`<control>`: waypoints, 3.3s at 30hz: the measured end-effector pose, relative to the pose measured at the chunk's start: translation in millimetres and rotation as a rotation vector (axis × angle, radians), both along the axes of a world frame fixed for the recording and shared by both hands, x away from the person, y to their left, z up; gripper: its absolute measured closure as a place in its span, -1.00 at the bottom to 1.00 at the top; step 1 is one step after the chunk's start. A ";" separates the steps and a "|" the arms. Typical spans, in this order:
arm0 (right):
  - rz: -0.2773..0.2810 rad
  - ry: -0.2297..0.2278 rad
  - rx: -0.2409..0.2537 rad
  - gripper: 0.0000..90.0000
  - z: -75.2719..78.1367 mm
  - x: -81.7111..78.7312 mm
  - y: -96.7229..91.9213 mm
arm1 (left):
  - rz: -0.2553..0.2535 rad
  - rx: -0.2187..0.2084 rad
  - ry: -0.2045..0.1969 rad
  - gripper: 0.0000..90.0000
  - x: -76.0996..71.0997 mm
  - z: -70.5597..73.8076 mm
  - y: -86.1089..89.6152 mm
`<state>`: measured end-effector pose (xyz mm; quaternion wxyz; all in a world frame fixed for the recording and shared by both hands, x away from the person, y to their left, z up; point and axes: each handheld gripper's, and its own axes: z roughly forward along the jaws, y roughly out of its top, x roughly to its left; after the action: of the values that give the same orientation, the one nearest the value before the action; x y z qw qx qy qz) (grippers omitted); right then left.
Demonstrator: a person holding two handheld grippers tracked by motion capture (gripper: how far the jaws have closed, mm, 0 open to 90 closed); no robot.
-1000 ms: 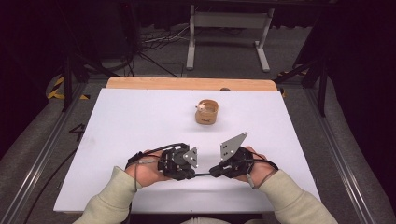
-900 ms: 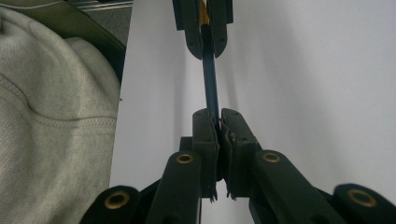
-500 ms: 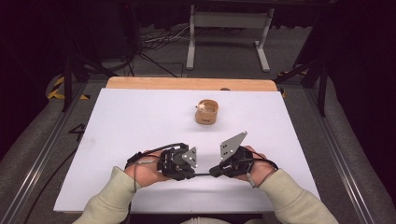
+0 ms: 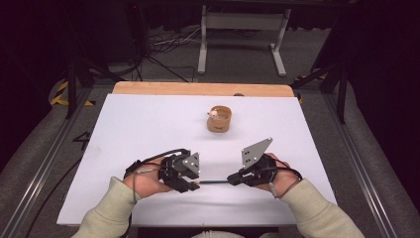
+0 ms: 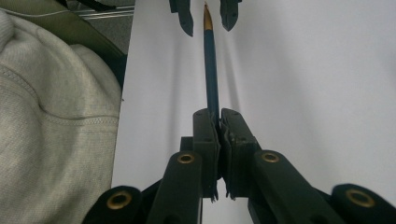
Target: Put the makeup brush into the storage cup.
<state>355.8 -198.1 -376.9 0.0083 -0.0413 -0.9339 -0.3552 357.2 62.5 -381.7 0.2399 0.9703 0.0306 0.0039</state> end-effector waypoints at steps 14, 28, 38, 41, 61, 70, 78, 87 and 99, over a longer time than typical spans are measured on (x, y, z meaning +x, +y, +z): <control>-0.003 -0.002 0.027 0.90 -0.6 0.6 -8.5 | -0.007 0.013 0.028 0.76 4.5 -4.3 5.8; 0.016 0.010 0.038 0.87 -9.4 4.7 -13.9 | -0.055 -0.010 -0.009 0.90 -2.2 0.4 6.4; 0.008 0.006 0.025 0.84 -10.1 4.1 -14.8 | -0.064 -0.032 -0.046 0.90 -6.3 5.3 6.6; 0.006 0.005 0.025 0.81 -9.8 4.5 -15.6 | -0.062 -0.043 -0.040 0.90 -6.5 5.5 6.7; 0.009 -0.081 -0.060 0.21 10.0 -3.8 11.8 | -0.075 -0.049 -0.032 0.90 -6.2 4.6 5.0; 0.024 -0.107 -0.170 0.22 14.7 -5.8 36.8 | -0.075 -0.055 -0.022 0.90 -6.0 4.0 4.4; 0.055 -0.107 -0.247 0.26 11.5 -7.9 58.3 | -0.086 -0.053 -0.014 0.90 -5.5 3.1 4.3; 0.058 -0.102 -0.317 0.36 5.7 -9.0 71.0 | -0.084 -0.050 -0.003 0.90 -5.6 2.7 3.8; 0.050 -0.105 -0.372 0.70 1.4 -10.5 79.8 | -0.089 -0.034 -0.005 0.90 -6.3 0.7 1.1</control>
<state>345.2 -118.3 -375.5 -0.0394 -0.0003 -0.9833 -0.1776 351.0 63.6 -381.0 0.2565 0.9664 -0.0132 -0.0049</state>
